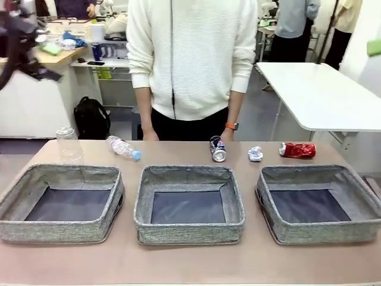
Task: Sort the waste into the appropriate baskets.
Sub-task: Pick up the waste item pointed out by the person.
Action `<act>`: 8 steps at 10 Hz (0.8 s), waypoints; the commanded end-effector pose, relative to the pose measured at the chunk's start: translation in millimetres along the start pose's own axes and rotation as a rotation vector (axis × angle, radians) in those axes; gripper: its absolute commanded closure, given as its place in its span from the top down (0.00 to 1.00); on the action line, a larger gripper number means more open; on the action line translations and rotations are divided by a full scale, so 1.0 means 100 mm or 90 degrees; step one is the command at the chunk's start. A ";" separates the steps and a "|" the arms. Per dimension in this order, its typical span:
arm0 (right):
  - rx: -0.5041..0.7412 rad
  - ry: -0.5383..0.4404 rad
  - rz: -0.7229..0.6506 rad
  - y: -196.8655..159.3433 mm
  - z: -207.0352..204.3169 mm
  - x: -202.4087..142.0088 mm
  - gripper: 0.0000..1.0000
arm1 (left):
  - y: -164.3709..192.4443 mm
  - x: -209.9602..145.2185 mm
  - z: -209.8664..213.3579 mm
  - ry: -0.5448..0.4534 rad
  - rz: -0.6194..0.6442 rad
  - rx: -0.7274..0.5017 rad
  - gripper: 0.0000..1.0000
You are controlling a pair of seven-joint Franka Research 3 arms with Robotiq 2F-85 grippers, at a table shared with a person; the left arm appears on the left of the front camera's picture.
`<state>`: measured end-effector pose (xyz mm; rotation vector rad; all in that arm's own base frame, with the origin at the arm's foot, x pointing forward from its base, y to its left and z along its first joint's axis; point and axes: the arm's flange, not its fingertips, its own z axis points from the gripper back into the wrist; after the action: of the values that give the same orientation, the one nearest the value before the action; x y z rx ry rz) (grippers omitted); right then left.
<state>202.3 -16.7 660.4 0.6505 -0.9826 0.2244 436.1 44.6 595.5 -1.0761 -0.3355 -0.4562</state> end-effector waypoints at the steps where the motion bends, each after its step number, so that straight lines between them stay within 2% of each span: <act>1: 0.083 0.089 -0.098 -0.95 -0.04 -1.03 1.00 | -0.52 -1.70 0.01 -0.094 0.047 0.065 1.00; 2: 0.000 0.000 0.000 0.00 0.00 0.00 1.00 | 0.00 0.00 0.00 0.000 0.000 0.000 1.00; 8: 0.000 0.000 0.000 0.00 0.00 0.00 1.00 | 0.00 0.00 0.00 0.000 0.000 0.000 1.00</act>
<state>200.2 -13.0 659.3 0.6341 -0.9755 0.2560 443.8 41.6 591.7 -1.0623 -0.3161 -0.4312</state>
